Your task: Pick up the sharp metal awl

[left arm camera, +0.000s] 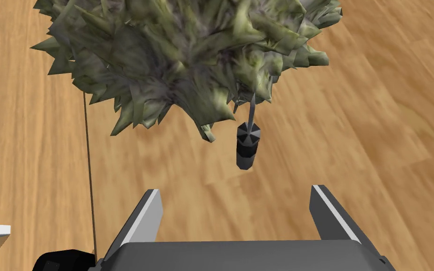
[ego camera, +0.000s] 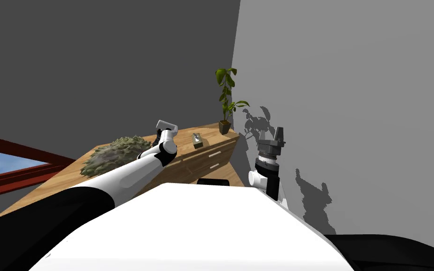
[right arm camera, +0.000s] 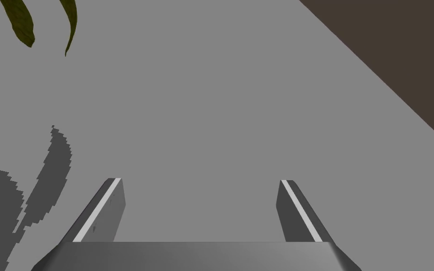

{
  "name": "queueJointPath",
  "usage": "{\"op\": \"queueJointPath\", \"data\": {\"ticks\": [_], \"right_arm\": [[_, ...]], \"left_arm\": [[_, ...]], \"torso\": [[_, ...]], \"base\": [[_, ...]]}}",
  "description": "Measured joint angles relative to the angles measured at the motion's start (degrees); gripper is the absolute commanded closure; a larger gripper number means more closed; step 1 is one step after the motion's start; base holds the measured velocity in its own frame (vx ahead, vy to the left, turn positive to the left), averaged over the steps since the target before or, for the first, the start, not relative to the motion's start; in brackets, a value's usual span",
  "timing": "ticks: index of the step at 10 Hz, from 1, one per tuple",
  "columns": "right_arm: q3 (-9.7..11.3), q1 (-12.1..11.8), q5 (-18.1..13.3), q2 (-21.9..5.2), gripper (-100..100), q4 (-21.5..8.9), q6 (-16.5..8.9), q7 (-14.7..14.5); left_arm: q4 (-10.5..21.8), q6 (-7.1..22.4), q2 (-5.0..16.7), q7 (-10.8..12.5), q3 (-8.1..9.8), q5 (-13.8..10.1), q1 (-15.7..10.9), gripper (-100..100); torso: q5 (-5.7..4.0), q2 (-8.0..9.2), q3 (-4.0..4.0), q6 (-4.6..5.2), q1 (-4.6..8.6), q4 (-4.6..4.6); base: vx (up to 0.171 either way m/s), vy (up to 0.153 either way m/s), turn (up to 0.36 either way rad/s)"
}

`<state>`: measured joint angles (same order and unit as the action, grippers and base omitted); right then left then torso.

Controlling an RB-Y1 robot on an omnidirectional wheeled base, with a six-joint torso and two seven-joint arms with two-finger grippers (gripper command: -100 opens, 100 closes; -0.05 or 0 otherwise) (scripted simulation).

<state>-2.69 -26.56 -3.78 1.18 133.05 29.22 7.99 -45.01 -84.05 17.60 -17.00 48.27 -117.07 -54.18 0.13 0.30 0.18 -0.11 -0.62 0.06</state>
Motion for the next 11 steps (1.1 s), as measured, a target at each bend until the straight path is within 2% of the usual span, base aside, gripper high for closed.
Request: {"op": "queueJointPath", "data": {"ticks": [5,7,8,9,11], "right_arm": [[0.0,0.0,0.0,0.0,0,0.0,0.0,0.0],[0.0,0.0,0.0,0.0,0,0.0,0.0,0.0],[0.0,0.0,0.0,0.0,0,0.0,0.0,0.0],[0.0,0.0,0.0,0.0,0,0.0,0.0,0.0],[0.0,0.0,0.0,0.0,0,0.0,0.0,0.0]], "left_arm": [[2.1,-5.2,4.0,-0.7,1.06,-5.9,-3.3,-100],[3.3,-7.3,5.4,-0.5,1.22,-7.8,-4.4,-100],[3.3,-7.5,5.5,-0.4,1.22,-7.8,-4.4,0],[3.3,-7.5,5.5,-0.4,1.23,-7.8,-4.4,-100],[4.2,-7.9,5.3,1.7,1.49,-7.2,-4.6,-100]], "torso": [[0.0,0.01,0.0,0.0,0.0,0.0],[0.02,-0.12,-0.07,-0.04,0.01,-0.03],[-0.03,-0.25,-0.15,-0.03,0.26,-0.06],[-0.07,-0.33,-0.19,-0.02,0.42,-0.08],[-0.02,-0.15,-0.09,0.0,0.13,-0.05]], "base": [[-0.076,0.128,-0.169],[-0.033,0.083,-0.041],[-0.005,0.01,0.002],[-0.042,0.058,-0.196],[-0.083,0.121,-0.173]]}}
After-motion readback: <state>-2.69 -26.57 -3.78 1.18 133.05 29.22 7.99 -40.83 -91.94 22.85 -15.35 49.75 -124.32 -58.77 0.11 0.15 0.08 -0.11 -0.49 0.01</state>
